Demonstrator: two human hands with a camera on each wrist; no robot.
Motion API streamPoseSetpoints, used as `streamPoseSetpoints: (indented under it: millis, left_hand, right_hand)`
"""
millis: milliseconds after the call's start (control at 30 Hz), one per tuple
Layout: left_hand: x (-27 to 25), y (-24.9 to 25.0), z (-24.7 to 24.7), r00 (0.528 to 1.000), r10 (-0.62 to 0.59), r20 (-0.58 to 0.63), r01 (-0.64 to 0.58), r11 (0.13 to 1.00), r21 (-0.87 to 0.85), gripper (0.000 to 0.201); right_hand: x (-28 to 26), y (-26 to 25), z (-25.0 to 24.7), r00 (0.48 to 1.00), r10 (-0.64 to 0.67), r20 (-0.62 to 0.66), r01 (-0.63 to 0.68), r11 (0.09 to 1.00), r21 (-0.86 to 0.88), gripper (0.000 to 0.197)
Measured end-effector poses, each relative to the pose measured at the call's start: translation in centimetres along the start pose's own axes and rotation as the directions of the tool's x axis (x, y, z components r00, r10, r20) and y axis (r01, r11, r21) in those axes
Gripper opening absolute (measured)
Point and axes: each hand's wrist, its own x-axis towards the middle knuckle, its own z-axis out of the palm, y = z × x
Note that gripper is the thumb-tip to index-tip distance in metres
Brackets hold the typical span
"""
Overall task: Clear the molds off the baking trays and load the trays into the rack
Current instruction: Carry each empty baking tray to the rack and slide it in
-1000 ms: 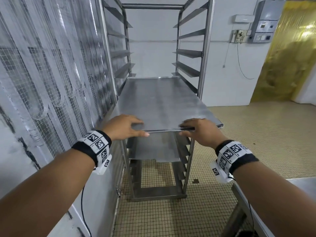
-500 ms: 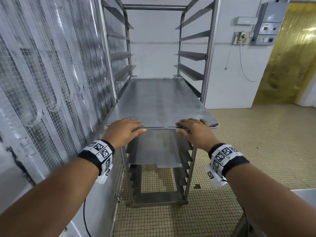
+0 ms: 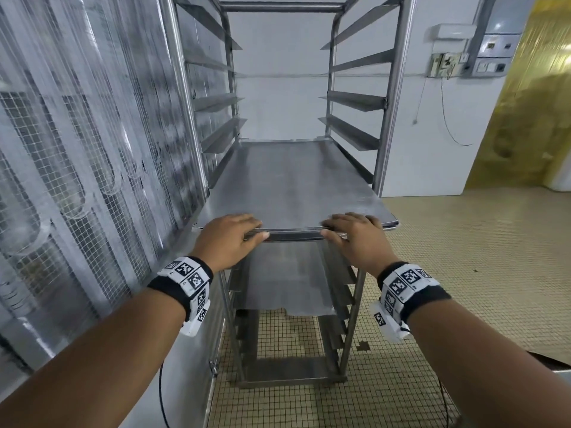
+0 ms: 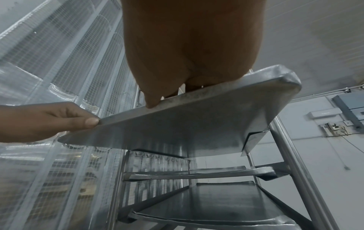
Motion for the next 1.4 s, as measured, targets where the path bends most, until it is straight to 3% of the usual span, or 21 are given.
streamPoseSetpoints:
  millis: [200, 500, 633, 800, 967, 1400]
  left_hand:
    - [2.0, -0.4, 1.9, 0.996, -0.085, -0.010, 0.085, 0.989, 0.117, 0.076]
    - [5.3, -1.8, 3.5, 0.990, -0.128, -0.053, 0.132, 0.988, 0.078, 0.074]
    - [6.9, -2.7, 4.2, 0.989, -0.133, -0.061, 0.138, 0.988, 0.076, 0.073]
    - [9.4, -4.3, 5.7, 0.987, -0.138, -0.087, 0.144, 0.987, 0.067, 0.070]
    - [11.9, -5.4, 6.7, 0.981, -0.153, -0.117, 0.158, 0.987, 0.034, 0.067]
    - [17.4, -7.3, 8.6, 0.970, -0.217, -0.113, 0.220, 0.975, 0.022, 0.070]
  right_hand:
    - [2.3, 1.1, 1.7, 0.999, 0.043, 0.005, -0.043, 0.999, -0.017, 0.049]
    - [5.8, 2.8, 3.7, 0.998, 0.042, -0.055, -0.039, 0.998, 0.045, 0.046]
    - [7.5, 3.5, 4.6, 0.996, 0.027, -0.087, -0.021, 0.997, 0.073, 0.054]
    - [9.9, 4.4, 6.0, 0.994, 0.030, -0.106, -0.022, 0.997, 0.070, 0.041]
    - [12.5, 5.4, 7.2, 0.989, 0.032, -0.143, -0.017, 0.994, 0.108, 0.056]
    - [18.3, 8.3, 9.9, 0.992, -0.001, -0.129, 0.010, 0.998, 0.068, 0.043]
